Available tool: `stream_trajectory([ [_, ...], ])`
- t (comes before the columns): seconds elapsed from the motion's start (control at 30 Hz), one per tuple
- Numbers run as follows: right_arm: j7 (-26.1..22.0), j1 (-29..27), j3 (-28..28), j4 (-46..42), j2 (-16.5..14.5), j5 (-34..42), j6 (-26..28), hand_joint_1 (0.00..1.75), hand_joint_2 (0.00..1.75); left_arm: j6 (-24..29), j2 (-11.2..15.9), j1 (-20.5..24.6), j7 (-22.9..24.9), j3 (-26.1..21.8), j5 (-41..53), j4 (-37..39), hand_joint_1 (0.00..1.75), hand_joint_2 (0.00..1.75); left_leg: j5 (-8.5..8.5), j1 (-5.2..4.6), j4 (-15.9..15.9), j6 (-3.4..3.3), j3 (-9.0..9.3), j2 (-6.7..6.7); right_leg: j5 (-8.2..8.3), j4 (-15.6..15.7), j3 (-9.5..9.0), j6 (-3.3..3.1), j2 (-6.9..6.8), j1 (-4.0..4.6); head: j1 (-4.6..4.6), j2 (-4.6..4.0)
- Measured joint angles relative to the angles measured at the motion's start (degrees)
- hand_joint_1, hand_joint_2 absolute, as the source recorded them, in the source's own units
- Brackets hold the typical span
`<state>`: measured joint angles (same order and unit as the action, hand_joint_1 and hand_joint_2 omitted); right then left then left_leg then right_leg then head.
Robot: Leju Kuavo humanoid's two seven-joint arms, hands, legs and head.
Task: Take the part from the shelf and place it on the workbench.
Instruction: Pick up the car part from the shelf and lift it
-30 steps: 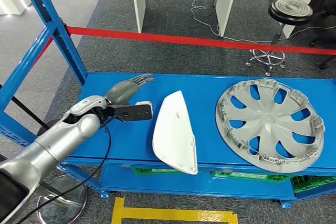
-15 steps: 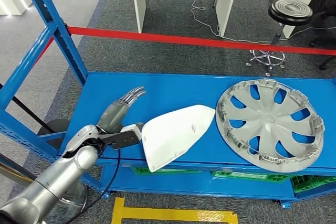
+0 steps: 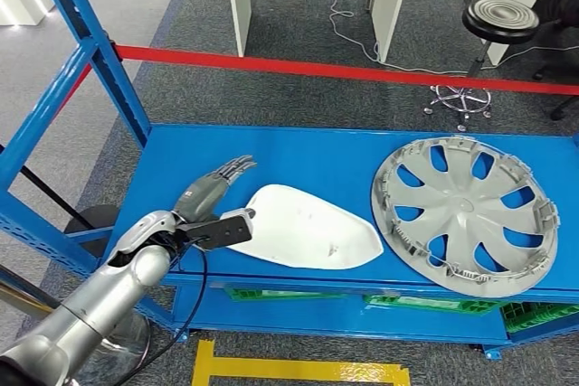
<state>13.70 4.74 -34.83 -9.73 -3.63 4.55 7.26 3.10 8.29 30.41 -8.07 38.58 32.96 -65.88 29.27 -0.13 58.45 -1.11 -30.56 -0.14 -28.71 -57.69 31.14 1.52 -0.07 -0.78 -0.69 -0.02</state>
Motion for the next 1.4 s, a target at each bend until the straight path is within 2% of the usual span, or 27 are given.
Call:
stream_trajectory([
  [0.13, 0.00, 0.00, 0.07, 0.01, 0.00, 0.00, 0.00, 0.00, 0.00, -0.92, -0.07, 0.31, 0.18, 0.16, 0.26, 0.07, 0.00, 1.75, 0.00, 0.00, 0.00, 0.00, 0.00, 0.00, 0.00, 0.00, 0.00, 0.00, 0.00, 0.00, -0.01, 0.00],
  [0.43, 0.30, 0.00, 0.15, 0.01, 0.02, -0.29, -0.26, 0.00, 0.00, -6.86, -1.11, 4.94, 3.34, 2.51, 2.13, 2.40, 0.00, 1.75, 0.00, 0.00, 0.01, 0.00, 0.00, 0.00, 0.00, 0.00, 0.00, 0.00, -0.01, 0.00, 0.00, 0.00],
  [0.77, 0.62, 0.12, 0.15, 0.00, 0.02, -0.99, -0.96, 0.00, 0.00, -7.27, -4.31, 9.57, 3.48, 4.84, 1.67, 3.23, 0.00, 1.75, 0.00, -0.01, 0.02, 0.00, -0.01, 0.00, 0.00, 0.00, 0.00, 0.00, 0.00, -0.01, 0.00, 0.00],
  [1.1, 0.59, 0.07, 0.15, 0.00, 0.02, -1.09, -1.14, 0.00, 0.00, -7.09, -4.62, 9.74, 1.36, 7.47, -0.05, 0.65, 0.00, 1.75, 0.00, 0.00, 0.01, 0.00, -0.01, 0.00, 0.00, 0.00, -0.01, 0.00, -0.01, 0.01, 0.00, 0.00],
  [1.23, 0.55, 0.06, 0.15, 0.00, 0.02, -1.03, -1.19, 0.00, 0.00, -7.64, -4.56, 9.68, 1.34, 7.98, -1.00, 0.09, 0.00, 0.00, 0.00, 0.00, 0.01, 0.00, -0.01, 0.00, 0.00, 0.00, -0.01, 0.00, -0.01, 0.00, 0.00, 0.00],
  [1.4, 0.19, -0.09, 0.18, 0.00, 0.02, -0.16, -0.50, 0.00, 0.00, -8.69, -4.28, 8.74, 4.70, 8.85, -0.66, -0.22, 0.00, 0.00, 0.00, 0.00, 0.01, 0.00, -0.01, 0.00, 0.00, 0.00, -0.01, 0.00, -0.01, 0.00, -0.01, 0.00],
])
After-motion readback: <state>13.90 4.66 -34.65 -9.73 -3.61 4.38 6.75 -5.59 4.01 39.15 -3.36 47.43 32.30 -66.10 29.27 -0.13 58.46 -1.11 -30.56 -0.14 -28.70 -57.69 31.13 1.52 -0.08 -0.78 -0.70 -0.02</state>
